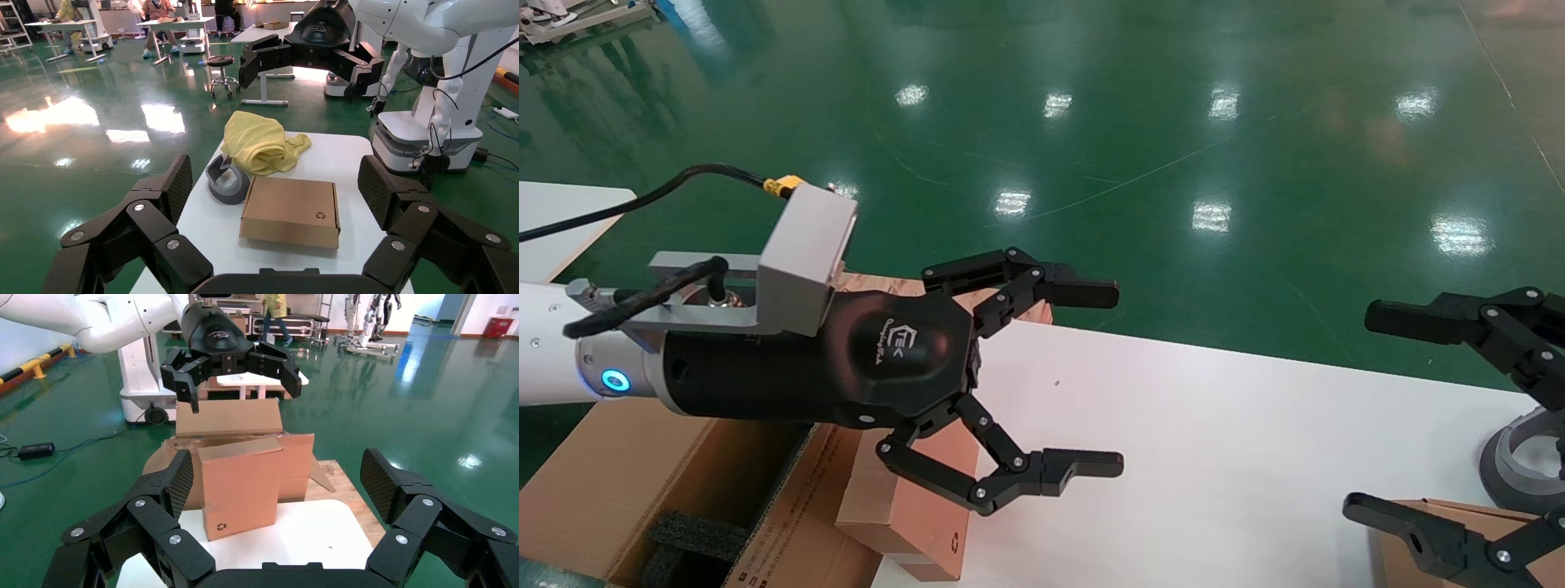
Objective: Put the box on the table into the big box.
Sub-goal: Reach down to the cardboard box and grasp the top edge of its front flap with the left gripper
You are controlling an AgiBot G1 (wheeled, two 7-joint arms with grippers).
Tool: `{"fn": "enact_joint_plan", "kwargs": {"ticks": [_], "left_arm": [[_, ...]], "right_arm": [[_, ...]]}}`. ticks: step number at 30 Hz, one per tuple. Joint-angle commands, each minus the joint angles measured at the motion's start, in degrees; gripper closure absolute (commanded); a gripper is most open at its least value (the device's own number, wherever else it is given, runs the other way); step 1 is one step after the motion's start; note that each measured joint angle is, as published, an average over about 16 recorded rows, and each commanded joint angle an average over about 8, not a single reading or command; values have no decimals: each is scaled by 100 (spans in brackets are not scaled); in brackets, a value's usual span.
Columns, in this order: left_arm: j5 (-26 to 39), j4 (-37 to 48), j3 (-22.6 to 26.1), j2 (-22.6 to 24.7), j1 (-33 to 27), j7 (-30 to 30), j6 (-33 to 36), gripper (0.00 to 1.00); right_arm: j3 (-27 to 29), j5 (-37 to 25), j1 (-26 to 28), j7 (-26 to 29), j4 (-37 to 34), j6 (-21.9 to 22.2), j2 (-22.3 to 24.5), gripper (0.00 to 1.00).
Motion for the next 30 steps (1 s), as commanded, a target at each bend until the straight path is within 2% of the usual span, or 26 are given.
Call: {"fn": "enact_joint_plan", "kwargs": {"ticks": [1,30], "left_arm": [[0,0,0,0,0,0,0,0],[0,0,0,0,0,0,0,0]], "right_arm": [[0,0,0,0,0,0,0,0],[0,0,0,0,0,0,0,0]]}}
